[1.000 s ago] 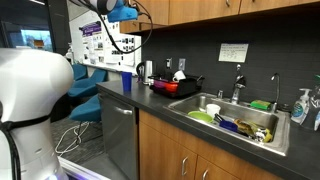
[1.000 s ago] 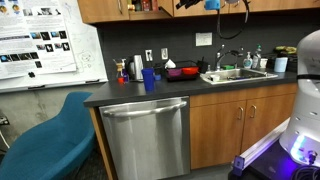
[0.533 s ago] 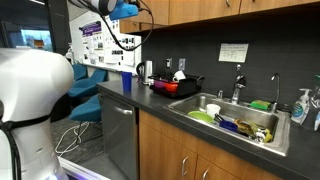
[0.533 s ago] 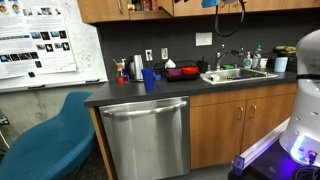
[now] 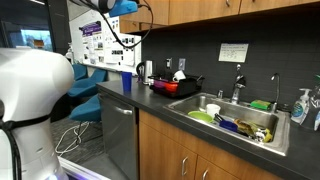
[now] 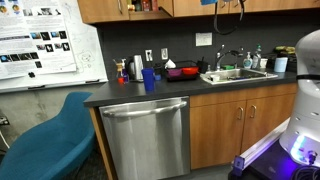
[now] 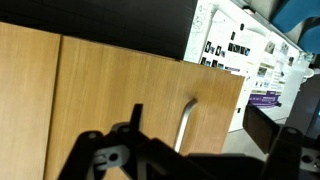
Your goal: Close the top cupboard
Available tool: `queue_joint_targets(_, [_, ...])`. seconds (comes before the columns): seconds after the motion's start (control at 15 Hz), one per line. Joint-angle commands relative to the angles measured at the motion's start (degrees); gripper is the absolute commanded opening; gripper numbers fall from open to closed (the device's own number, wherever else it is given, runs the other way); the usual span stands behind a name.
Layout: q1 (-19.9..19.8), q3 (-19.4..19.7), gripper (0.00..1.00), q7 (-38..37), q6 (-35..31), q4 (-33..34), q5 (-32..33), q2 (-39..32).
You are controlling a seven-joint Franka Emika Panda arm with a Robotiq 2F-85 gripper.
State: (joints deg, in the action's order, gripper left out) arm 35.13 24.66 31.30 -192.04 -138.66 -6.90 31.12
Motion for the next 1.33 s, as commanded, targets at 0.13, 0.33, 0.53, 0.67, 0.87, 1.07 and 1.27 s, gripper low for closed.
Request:
queue_joint_targets(0.13, [3.12,0.45,1.0,0.66,-0.68,1.04,0.75,-0.67])
queue_joint_targets(0.33, [4.2,1.09,1.0,0.87,-1.1,1.69,1.18,-0.99])
queue_joint_targets(0.53, [5.52,2.12,1.0,1.0,-1.99,2.81,2.18,-1.63])
queue_joint_targets(0.67, [6.35,2.73,1.0,0.93,-3.0,3.85,2.8,-2.81])
queue_joint_targets(0.87, [7.79,3.87,1.0,0.41,-3.05,5.79,3.01,-5.27])
queue_joint_targets(1.07, [9.23,5.04,1.0,0.45,-3.05,7.34,3.1,-7.44])
queue_joint_targets(1.27, [10.63,6.37,1.0,0.68,-3.27,8.26,3.49,-8.7])
